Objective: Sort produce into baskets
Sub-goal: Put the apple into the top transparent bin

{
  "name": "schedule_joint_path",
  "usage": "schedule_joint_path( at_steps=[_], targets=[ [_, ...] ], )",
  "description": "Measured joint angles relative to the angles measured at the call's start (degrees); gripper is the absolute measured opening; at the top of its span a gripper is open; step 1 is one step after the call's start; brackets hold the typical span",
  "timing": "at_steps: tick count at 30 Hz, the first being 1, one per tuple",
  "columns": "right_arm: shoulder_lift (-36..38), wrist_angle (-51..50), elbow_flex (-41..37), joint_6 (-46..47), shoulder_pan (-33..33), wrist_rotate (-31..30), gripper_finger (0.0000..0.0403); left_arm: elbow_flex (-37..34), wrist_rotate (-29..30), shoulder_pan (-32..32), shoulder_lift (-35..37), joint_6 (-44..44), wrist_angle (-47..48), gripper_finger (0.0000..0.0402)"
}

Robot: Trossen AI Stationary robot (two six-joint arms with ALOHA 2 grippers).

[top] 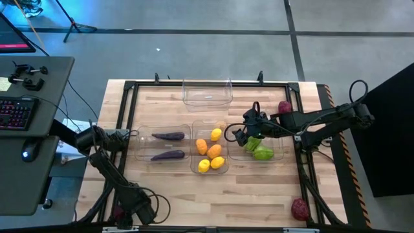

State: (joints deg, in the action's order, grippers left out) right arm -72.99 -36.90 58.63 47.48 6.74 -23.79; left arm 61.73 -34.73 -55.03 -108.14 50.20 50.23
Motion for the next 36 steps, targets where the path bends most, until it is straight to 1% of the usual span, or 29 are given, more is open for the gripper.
schedule_joint_path(
  at_steps=[4,8,11,13,16,22,23,28,32,36],
  targets=[
    [0.0,-0.3,0.0,0.0,0.0,0.0,0.0355,0.0,0.6,0.0,-0.1,-6.0,-1.2,0.0365],
    [0.0,-0.3,0.0,0.0,0.0,0.0,0.0355,0.1,3.6,-0.1,-0.1,-9.7,-1.5,0.0365],
    [0.0,-0.3,0.0,0.0,0.0,0.0,0.0355,0.1,5.7,0.1,-0.1,-10.0,-1.7,0.0365],
    [0.0,-0.3,0.0,0.0,0.0,0.0,0.0355,0.1,9.0,0.2,-0.2,-9.3,-1.4,0.0364],
    [0.0,-0.3,0.0,0.0,0.0,-0.1,0.0355,0.1,11.1,0.0,-0.1,-9.4,-1.2,0.0363],
    [0.0,-0.3,0.0,0.0,0.0,-0.1,0.0355,-0.1,9.9,1.7,1.3,-10.2,0.2,0.0363],
    [0.0,-0.3,0.0,0.0,0.0,-0.1,0.0355,-0.3,10.7,2.1,2.0,-10.2,0.9,0.0364],
    [0.0,-0.2,0.0,0.1,0.0,-0.1,0.0355,-0.3,18.4,5.1,7.4,-11.1,4.8,0.0365],
    [0.0,-0.2,0.0,0.1,0.0,-0.1,0.0355,-0.3,20.7,9.1,12.8,-13.0,8.0,0.0363],
    [0.0,-0.2,0.0,0.3,0.0,-0.1,0.0355,-0.3,22.9,14.2,21.0,-12.7,9.9,0.0346]
  ],
)
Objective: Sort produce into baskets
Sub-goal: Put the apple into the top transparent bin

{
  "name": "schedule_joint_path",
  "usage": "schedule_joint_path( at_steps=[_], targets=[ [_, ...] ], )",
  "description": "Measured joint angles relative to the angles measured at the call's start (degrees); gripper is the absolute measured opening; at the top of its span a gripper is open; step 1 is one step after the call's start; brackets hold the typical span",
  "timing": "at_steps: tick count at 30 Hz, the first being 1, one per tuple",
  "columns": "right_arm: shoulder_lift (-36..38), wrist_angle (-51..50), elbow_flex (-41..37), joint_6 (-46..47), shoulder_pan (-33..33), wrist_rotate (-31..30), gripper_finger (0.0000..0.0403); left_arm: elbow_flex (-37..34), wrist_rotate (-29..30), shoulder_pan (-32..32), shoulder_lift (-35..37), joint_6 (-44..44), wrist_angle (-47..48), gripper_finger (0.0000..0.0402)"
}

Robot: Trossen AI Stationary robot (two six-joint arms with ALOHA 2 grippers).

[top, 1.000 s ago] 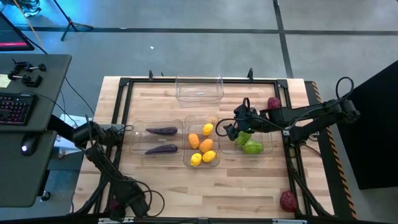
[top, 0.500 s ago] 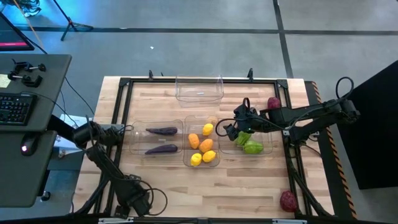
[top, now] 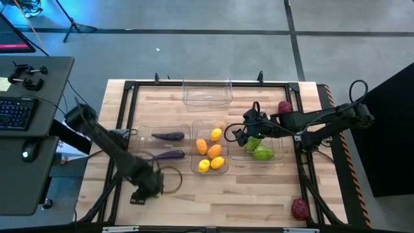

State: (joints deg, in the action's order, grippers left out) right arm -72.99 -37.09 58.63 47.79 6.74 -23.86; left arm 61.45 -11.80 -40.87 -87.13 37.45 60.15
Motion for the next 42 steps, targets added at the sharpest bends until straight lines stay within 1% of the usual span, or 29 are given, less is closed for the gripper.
schedule_joint_path(
  at_steps=[4,8,11,15,18,21,24,27,31,33,35,39,42],
  targets=[
    [0.0,0.0,0.0,0.1,0.0,0.0,0.0355,0.1,3.9,4.3,8.4,1.9,0.9,0.0314],
    [0.0,0.0,0.0,0.1,0.0,0.2,0.0355,0.1,5.3,6.5,13.0,5.6,2.0,0.03],
    [0.0,0.0,0.0,-0.1,0.0,0.3,0.0355,0.2,5.0,6.2,13.5,10.8,3.7,0.03],
    [0.0,0.0,0.0,-0.2,0.0,0.3,0.0355,0.1,4.8,4.0,12.1,18.1,4.5,0.03],
    [0.0,0.0,0.0,-0.3,0.0,0.2,0.0355,-1.9,4.3,1.2,11.1,19.4,1.4,0.03],
    [0.0,0.0,0.0,-0.2,0.0,0.1,0.0355,-4.7,4.3,-2.0,10.4,14.7,-2.0,0.0301],
    [0.0,0.0,0.0,-0.2,0.0,0.1,0.0355,-6.6,5.6,-4.0,9.4,4.4,-1.2,0.0301],
    [0.0,0.0,0.0,0.2,0.0,0.1,0.0355,-7.3,6.1,-3.8,8.6,-5.1,-1.6,0.0301],
    [0.0,0.0,0.0,1.5,0.0,0.0,0.0355,-7.3,6.3,-3.2,7.5,-15.5,-3.7,0.0301],
    [0.0,0.0,0.0,2.2,0.0,0.0,0.0355,-7.3,7.4,-3.1,6.9,-19.7,-4.6,0.0301],
    [0.0,0.0,0.0,2.9,0.0,0.0,0.0355,-7.3,7.9,-3.0,5.9,-21.8,-4.9,0.0301],
    [0.0,0.0,0.0,3.2,0.0,0.0,0.0355,-7.3,8.0,-3.4,3.4,-22.4,-4.9,0.0301],
    [0.0,0.0,0.0,3.5,0.0,0.0,0.0355,-7.3,8.4,-4.0,0.7,-24.4,-5.4,0.0301]
  ],
)
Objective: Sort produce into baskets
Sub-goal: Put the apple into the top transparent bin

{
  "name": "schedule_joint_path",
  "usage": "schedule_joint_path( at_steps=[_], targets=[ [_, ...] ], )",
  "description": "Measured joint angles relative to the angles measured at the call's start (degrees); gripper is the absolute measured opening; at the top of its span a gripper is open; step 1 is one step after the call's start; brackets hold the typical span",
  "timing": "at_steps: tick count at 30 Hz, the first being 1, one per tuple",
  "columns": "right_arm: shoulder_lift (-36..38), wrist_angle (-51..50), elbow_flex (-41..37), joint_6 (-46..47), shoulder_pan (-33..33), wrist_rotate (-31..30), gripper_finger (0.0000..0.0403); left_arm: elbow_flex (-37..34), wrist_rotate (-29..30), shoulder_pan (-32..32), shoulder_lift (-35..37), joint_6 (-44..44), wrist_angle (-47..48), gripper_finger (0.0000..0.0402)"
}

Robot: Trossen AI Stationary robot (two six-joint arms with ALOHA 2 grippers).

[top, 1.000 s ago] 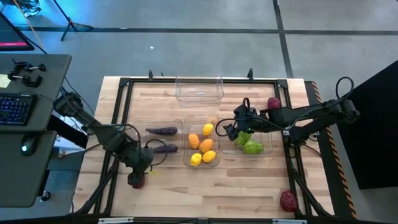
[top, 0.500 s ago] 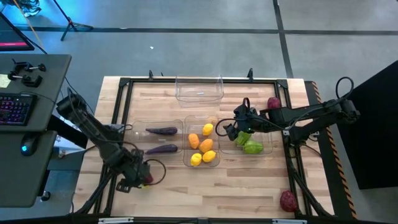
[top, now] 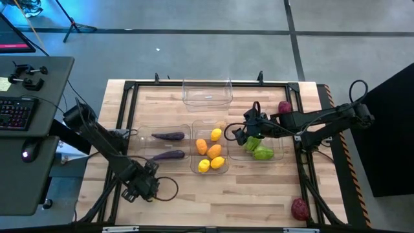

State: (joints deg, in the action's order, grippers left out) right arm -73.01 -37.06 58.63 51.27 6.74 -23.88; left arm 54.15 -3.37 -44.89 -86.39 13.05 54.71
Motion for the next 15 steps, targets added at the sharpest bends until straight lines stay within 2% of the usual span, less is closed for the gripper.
schedule_joint_path(
  at_steps=[7,15],
  targets=[
    [0.0,0.0,0.0,1.7,0.0,0.0,0.0355,0.4,-0.8,-0.3,-6.4,-1.2,-1.5,0.0301],
    [-0.2,0.0,0.0,2.7,0.0,0.0,0.0355,0.5,-0.4,-0.2,-8.4,-0.2,-5.8,0.0301]
  ],
)
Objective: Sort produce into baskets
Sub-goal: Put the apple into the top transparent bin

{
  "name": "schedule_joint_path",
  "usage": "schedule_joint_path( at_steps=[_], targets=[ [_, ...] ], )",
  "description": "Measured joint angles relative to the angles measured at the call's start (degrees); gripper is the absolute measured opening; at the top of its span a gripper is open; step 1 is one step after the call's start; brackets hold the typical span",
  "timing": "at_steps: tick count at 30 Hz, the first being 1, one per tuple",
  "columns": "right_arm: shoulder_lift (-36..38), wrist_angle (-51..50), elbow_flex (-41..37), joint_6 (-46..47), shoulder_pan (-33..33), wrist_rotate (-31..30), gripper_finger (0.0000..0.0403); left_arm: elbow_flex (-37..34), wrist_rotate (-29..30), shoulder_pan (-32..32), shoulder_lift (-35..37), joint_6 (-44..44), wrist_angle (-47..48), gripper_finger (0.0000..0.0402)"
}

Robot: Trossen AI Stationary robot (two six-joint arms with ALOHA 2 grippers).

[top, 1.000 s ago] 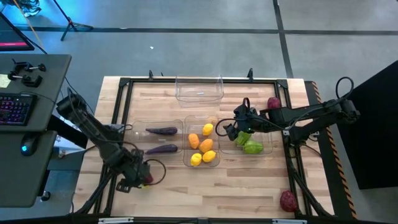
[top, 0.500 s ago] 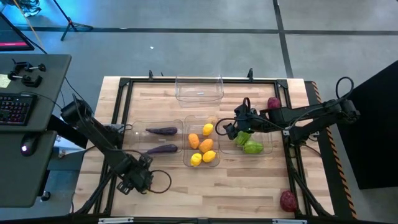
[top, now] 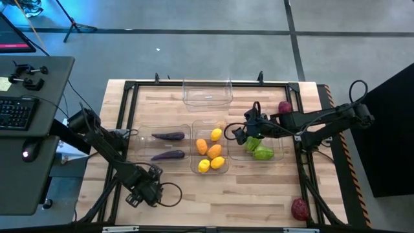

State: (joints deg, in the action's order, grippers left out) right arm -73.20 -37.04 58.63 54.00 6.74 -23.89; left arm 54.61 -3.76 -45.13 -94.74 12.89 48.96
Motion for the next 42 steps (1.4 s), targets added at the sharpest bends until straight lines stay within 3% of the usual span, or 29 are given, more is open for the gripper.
schedule_joint_path(
  at_steps=[13,21,27,33,42],
  targets=[
    [-2.5,0.5,0.0,-0.1,0.0,0.4,0.0355,-0.1,2.6,0.1,0.7,7.4,-4.0,0.0301],
    [-1.0,8.8,0.0,-5.4,0.9,0.3,0.0355,0.3,3.9,0.4,2.8,2.1,-3.9,0.0301],
    [-0.7,9.1,0.0,-6.4,0.3,-0.4,0.0355,-0.6,2.5,2.4,3.1,2.8,-3.1,0.0317],
    [-0.7,9.1,0.0,-6.4,0.3,-0.4,0.0355,-1.5,3.6,3.6,2.9,-3.6,-1.9,0.0363],
    [-0.7,9.0,0.0,-6.5,0.3,-0.5,0.0355,-1.5,4.5,4.7,3.0,-3.0,-3.7,0.0367]
  ],
)
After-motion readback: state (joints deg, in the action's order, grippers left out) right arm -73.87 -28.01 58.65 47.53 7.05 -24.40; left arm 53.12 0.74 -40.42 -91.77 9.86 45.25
